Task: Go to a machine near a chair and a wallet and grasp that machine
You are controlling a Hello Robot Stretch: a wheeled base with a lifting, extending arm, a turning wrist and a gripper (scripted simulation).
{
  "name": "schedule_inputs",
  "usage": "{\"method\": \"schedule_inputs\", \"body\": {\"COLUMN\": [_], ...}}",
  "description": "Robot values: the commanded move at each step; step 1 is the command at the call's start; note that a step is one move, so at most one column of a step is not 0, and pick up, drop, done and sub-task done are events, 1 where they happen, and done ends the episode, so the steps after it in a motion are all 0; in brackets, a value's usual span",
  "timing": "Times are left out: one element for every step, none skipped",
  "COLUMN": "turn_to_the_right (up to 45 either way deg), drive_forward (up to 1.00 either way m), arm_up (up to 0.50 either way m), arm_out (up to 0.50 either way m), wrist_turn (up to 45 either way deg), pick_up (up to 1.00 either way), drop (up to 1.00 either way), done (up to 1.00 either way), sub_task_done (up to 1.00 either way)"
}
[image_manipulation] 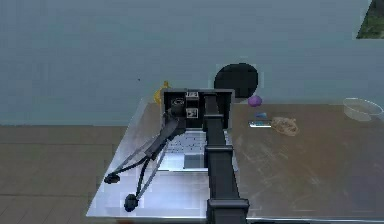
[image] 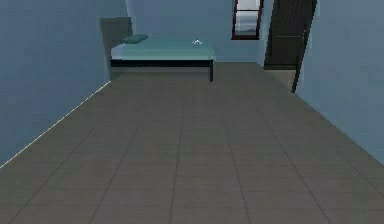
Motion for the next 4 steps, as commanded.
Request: {"method": "schedule_inputs", "body": {"turn_to_the_right": [0.0,0.0,0.0,0.0], "drive_forward": [0.0,0.0,0.0,0.0], "arm_up": [0.0,0.0,0.0,-0.3], "arm_out": [0.0,0.0,0.0,0.0], "wrist_turn": [45.0,45.0,39.0,0.0], "pick_up": [0.0,0.0,0.0,0.0], "drop": [0.0,0.0,0.0,0.0], "done": [0.0,0.0,0.0,0.0], "sub_task_done": [0.0,0.0,0.0,0.0]}}
